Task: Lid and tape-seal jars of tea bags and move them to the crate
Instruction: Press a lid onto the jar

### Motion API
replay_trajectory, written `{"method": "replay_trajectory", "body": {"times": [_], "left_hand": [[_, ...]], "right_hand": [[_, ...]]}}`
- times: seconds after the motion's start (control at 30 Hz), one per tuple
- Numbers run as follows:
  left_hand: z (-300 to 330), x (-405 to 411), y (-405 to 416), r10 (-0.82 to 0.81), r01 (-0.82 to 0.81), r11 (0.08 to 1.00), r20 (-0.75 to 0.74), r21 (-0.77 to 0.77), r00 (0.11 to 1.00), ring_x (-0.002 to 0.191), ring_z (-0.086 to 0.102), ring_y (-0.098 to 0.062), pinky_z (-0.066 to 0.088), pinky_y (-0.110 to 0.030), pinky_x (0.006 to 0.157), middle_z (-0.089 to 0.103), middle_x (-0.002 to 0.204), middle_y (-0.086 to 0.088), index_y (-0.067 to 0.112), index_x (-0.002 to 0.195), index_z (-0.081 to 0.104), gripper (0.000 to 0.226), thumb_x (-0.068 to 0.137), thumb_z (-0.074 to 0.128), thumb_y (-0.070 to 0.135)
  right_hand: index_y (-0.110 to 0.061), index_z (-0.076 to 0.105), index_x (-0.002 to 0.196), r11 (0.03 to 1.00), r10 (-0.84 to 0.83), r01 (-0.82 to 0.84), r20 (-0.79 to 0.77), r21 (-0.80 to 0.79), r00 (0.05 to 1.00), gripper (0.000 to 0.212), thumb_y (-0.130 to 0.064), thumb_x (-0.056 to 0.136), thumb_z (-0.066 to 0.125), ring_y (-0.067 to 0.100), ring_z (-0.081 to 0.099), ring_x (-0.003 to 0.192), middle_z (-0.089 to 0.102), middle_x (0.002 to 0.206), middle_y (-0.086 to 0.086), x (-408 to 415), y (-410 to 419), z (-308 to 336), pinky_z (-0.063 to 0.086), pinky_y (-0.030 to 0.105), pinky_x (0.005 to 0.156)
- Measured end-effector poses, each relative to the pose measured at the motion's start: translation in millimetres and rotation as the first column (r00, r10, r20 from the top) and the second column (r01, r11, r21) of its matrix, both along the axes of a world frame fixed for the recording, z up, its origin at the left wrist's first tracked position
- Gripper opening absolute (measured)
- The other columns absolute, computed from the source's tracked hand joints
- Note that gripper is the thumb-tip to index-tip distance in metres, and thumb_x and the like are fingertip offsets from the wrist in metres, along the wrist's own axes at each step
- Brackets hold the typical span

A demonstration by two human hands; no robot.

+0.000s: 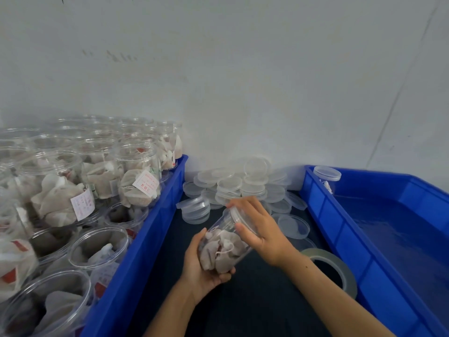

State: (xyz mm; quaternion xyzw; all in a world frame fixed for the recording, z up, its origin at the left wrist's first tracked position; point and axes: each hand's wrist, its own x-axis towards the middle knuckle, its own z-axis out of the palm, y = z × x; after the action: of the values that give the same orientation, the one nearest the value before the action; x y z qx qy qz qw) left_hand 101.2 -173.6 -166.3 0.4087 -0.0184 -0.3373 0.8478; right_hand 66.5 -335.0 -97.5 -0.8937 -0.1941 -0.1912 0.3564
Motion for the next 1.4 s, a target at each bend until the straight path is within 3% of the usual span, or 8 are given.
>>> {"method": "replay_trajectory", "body": {"times": [0.33,0.53,0.63,0.73,1.03,1.2,1.33,1.4], "left_hand": [[-2,-12,-4,0.283,-0.283,0.959,0.109,-0.019,0.953,0.053,0.056,-0.026,0.04,-0.025,0.042,0.064,0.076,-0.02,0.002,0.092,0.071,0.056,0.09,0.042,0.05],[0,-5,-4,0.175,-0.183,0.983,0.233,0.012,0.957,0.066,0.064,-0.029,0.047,-0.03,0.054,0.071,0.09,-0.017,0.014,0.092,0.078,0.064,0.093,0.033,0.06],[-3,4,-1,0.196,-0.323,0.934,0.541,0.151,0.818,0.105,0.067,-0.011,0.053,-0.025,0.078,0.068,0.12,0.007,0.036,0.124,0.058,0.061,0.077,0.053,0.074],[-10,5,-3,0.086,-0.467,0.841,0.785,0.273,0.613,0.119,0.051,0.008,0.045,-0.013,0.091,0.053,0.128,0.03,0.042,0.138,0.039,0.09,0.06,0.082,0.053],[-24,2,-16,0.028,-0.518,0.797,0.839,0.309,0.544,0.108,0.056,0.013,0.048,-0.005,0.075,0.054,0.12,0.037,0.065,0.131,0.028,0.1,0.057,0.088,0.034],[-22,1,-15,0.023,-0.549,0.772,0.85,0.319,0.526,0.111,0.053,0.014,0.049,-0.008,0.076,0.05,0.124,0.039,0.06,0.136,0.027,0.1,0.059,0.088,0.043],[-23,0,-16,0.02,-0.581,0.743,0.857,0.332,0.516,0.115,0.048,0.016,0.043,-0.002,0.081,0.048,0.125,0.041,0.063,0.132,0.026,0.101,0.058,0.091,0.037],[-23,-1,-18,0.054,-0.565,0.765,0.844,0.309,0.534,0.121,0.048,0.009,0.041,-0.004,0.089,0.049,0.133,0.028,0.054,0.139,0.026,0.106,0.058,0.092,0.035]], "right_hand": [[-0.043,0.052,0.122,0.984,-0.104,0.103,0.004,0.144,0.995,0.041,-0.062,0.088,0.04,0.009,0.051,0.112,0.049,0.116,-0.014,4,15,-4,0.045,0.036,0.096],[-0.048,0.055,0.121,0.974,-0.105,0.107,-0.017,0.201,0.994,0.041,-0.062,0.083,0.049,-0.003,0.05,0.113,0.05,0.117,-0.02,8,16,10,0.041,0.018,0.093],[-0.046,0.052,0.124,0.974,-0.162,0.161,-0.008,0.156,0.987,0.05,-0.062,0.077,0.058,-0.006,0.048,0.112,0.049,0.117,-0.025,12,7,18,0.039,0.013,0.089],[-0.041,0.049,0.129,0.972,-0.236,0.235,-0.035,-0.024,0.971,0.06,-0.06,0.075,0.066,0.006,0.047,0.117,0.049,0.125,-0.019,20,5,13,0.043,0.026,0.095],[-0.034,0.044,0.138,0.954,-0.299,0.298,-0.064,-0.025,0.952,0.076,-0.053,0.072,0.076,0.013,0.038,0.122,0.044,0.134,-0.013,24,21,-23,0.033,0.027,0.101],[-0.037,0.029,0.144,0.936,-0.148,0.221,-0.262,0.275,0.954,0.082,-0.052,0.076,0.073,0.008,0.033,0.132,0.033,0.14,-0.012,-8,-1,-16,0.033,0.031,0.109],[-0.027,0.035,0.136,0.783,-0.619,0.609,-0.262,-0.127,0.741,0.069,-0.048,0.081,0.072,0.018,0.039,0.127,0.042,0.138,-0.003,-53,-51,-29,0.038,0.032,0.101],[-0.018,0.034,0.137,0.69,-0.724,0.63,-0.367,-0.357,0.584,0.081,-0.055,0.076,0.073,0.021,0.041,0.126,0.043,0.14,0.003,-71,-69,-34,0.039,0.033,0.102]]}}
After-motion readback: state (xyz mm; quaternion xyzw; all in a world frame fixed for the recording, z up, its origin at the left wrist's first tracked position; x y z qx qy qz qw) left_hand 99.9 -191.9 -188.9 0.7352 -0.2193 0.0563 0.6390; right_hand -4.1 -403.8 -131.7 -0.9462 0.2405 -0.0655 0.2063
